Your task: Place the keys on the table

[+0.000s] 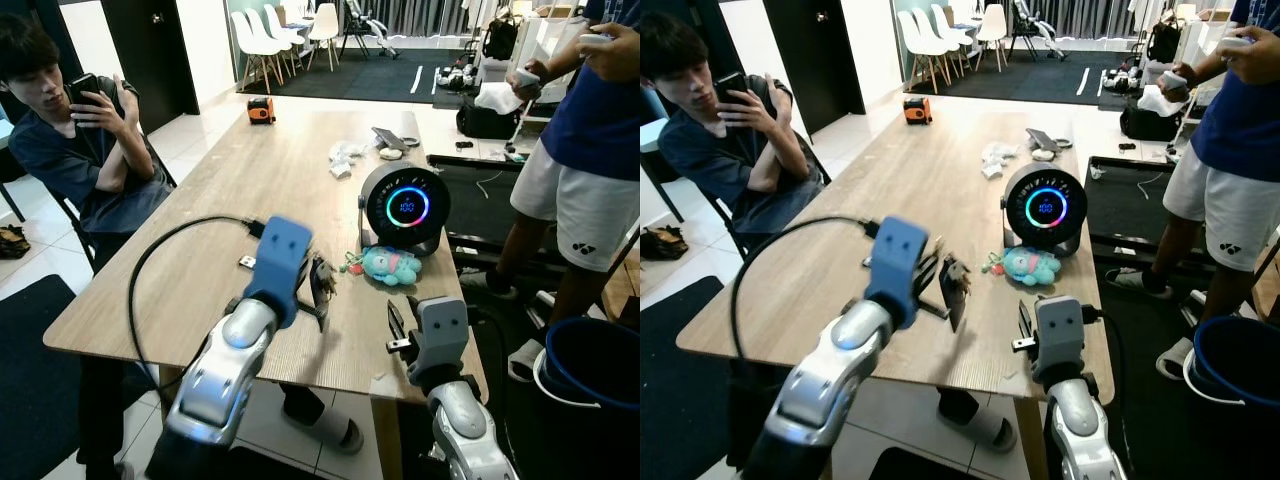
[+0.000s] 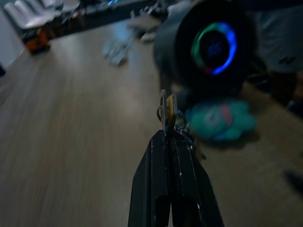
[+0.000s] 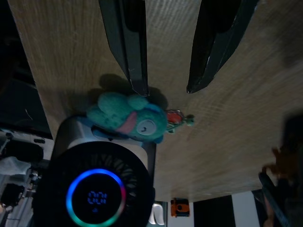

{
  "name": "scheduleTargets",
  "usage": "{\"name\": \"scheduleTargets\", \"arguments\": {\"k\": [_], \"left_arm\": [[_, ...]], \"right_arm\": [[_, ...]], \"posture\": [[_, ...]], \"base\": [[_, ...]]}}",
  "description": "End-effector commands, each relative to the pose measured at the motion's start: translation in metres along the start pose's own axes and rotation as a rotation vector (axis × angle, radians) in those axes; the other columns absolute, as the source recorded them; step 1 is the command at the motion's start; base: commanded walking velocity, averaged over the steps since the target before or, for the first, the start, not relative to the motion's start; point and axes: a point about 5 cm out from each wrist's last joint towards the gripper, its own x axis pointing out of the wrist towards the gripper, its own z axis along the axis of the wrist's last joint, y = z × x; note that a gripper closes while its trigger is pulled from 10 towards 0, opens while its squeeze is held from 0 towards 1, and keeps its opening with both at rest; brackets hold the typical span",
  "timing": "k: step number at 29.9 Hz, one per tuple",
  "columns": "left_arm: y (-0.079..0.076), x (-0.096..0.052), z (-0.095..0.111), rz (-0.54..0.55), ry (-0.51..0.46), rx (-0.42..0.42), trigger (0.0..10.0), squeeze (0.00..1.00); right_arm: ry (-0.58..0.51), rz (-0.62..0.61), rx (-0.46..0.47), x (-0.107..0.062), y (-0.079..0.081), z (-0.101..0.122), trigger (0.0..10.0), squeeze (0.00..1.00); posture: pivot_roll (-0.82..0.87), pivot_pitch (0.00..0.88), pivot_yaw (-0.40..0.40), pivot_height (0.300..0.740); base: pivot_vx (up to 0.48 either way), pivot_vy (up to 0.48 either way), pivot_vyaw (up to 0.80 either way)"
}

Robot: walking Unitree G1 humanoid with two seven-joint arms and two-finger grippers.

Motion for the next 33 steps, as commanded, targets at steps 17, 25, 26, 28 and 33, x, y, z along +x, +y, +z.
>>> {"name": "scheduleTargets", "arguments": {"k": [17,25,26,28,33], "left_arm": [[0.017,0.03,-0.031,0.113,0.172,0.281,10.0,0.0],[0.063,0.015,-0.048,0.17,0.276,0.291,10.0,0.0],[0.075,0.01,-0.056,0.189,0.319,0.286,10.0,0.0],[0.087,0.004,-0.067,0.21,0.369,0.281,10.0,0.0],[0.084,-0.001,-0.081,0.176,0.423,0.278,10.0,0.64]], "right_arm": [[0.031,-0.072,0.0,-0.019,-0.005,-0.004,10.0,0.0],[0.039,-0.087,-0.001,-0.023,-0.007,-0.005,10.0,0.0],[0.043,-0.087,0.0,-0.023,-0.007,-0.005,10.0,0.0],[0.045,-0.081,0.001,-0.022,-0.006,-0.005,10.0,0.0],[0.04,-0.065,0.003,-0.018,-0.003,-0.003,10.0,0.0]], "posture": [[0.01,0.238,0.154,0.74],[0.02,0.245,0.157,0.74],[0.02,0.245,0.157,0.74],[0.03,0.245,0.149,0.74],[0.03,0.243,0.139,0.74]], "base": [[0.0,0.0,0.0],[0.0,0.0,0.0],[0.0,0.0,0.0],[0.0,0.0,0.0],[0.0,0.0,0.0]]}}
